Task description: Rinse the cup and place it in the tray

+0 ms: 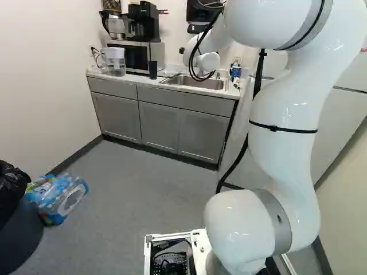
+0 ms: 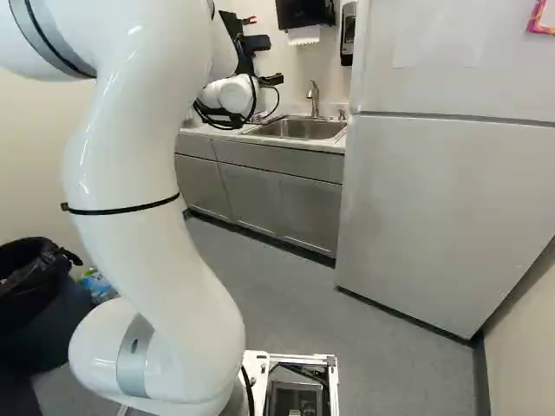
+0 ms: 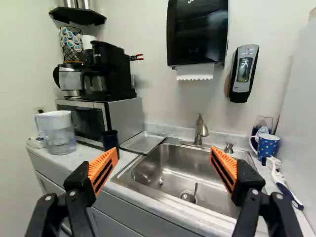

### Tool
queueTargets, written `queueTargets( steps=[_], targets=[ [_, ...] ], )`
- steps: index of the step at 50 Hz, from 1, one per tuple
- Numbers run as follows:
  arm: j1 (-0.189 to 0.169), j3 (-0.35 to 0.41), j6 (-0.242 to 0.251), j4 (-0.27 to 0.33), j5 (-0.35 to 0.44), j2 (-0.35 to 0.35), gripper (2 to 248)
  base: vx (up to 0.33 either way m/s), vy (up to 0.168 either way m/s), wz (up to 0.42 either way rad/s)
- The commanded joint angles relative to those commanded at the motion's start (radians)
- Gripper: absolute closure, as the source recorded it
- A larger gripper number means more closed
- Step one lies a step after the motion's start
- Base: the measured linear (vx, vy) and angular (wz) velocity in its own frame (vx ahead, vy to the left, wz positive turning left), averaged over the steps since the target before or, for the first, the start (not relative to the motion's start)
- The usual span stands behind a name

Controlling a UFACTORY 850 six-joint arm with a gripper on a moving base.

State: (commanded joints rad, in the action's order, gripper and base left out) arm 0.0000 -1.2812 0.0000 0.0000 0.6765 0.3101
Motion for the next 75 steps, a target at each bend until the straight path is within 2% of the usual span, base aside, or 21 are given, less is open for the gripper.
queueTargets(
  steps=[42,75],
  targets=[
    [0.0,0.0,0.0,0.0,0.0,0.0,3,0.004,0.001,0.002],
    [0.0,0.0,0.0,0.0,0.0,0.0,3,0.085,-0.003,-0.011]
  ],
)
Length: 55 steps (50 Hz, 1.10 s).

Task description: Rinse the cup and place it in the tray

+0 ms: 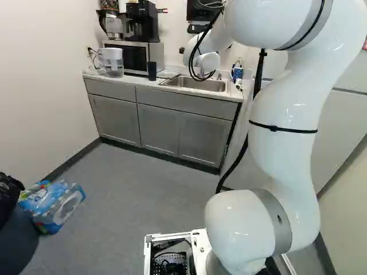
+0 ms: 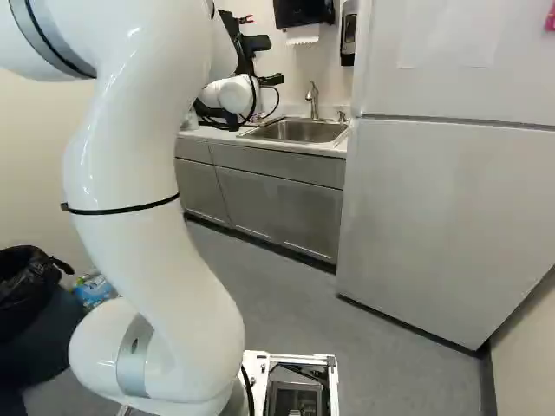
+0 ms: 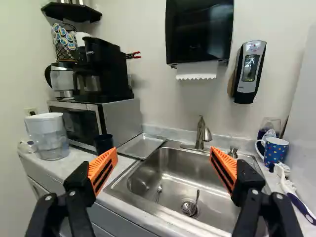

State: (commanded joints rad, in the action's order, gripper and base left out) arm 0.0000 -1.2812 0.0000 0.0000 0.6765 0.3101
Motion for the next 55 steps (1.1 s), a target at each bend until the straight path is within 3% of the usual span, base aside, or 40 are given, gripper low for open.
queueTargets(
  steps=[55],
  targets=[
    [0.0,0.0,0.0,0.0,0.0,0.0,3,0.108,-0.001,-0.017]
  ],
)
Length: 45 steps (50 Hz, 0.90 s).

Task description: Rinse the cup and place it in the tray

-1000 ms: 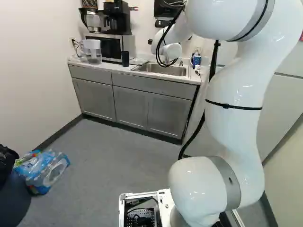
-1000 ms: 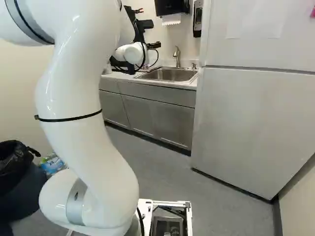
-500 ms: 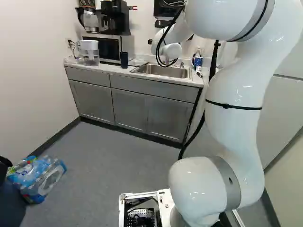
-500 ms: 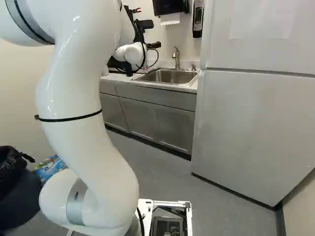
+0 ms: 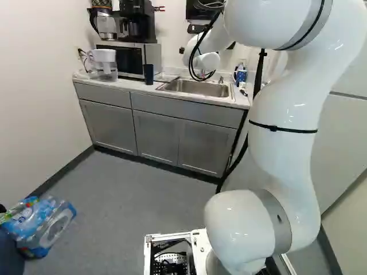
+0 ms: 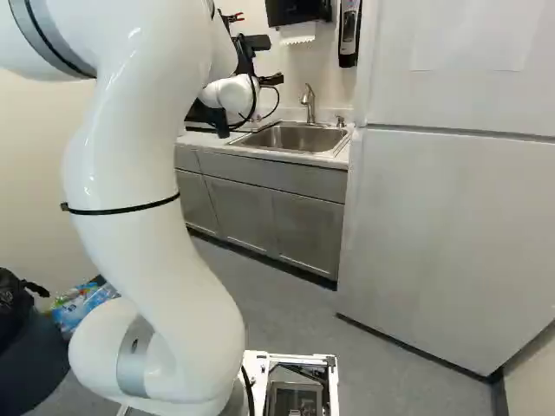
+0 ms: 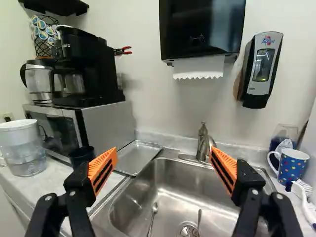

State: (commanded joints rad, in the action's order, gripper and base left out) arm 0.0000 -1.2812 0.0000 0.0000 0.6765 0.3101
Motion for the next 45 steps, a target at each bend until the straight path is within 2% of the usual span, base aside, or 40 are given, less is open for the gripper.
queueTargets(
  steps=[45],
  targets=[
    [0.0,0.0,0.0,0.0,0.0,0.0,3,0.125,0.001,-0.017]
  ],
)
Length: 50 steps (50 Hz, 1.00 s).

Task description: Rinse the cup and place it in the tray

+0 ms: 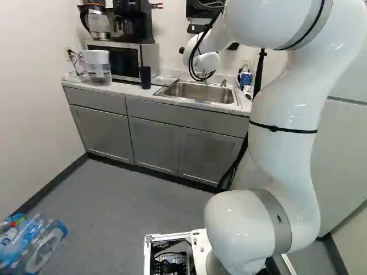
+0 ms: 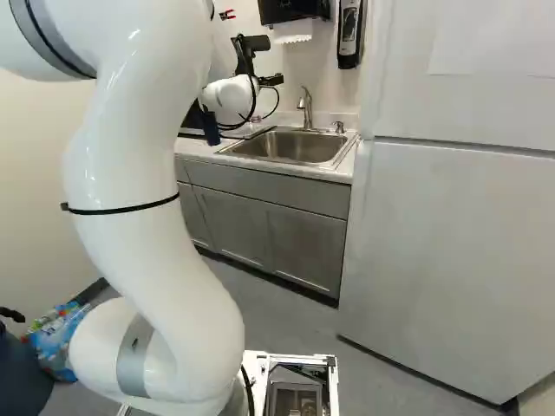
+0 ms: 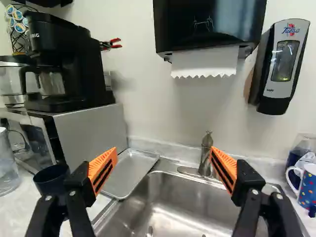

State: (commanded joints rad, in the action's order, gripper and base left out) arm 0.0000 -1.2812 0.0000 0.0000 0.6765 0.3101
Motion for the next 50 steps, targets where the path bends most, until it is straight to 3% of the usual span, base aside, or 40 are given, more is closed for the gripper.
queueTargets(
  steps=[50],
  targets=[
    [0.0,0.0,0.0,0.0,0.0,0.0,3,0.13,0.004,-0.007]
  ],
)
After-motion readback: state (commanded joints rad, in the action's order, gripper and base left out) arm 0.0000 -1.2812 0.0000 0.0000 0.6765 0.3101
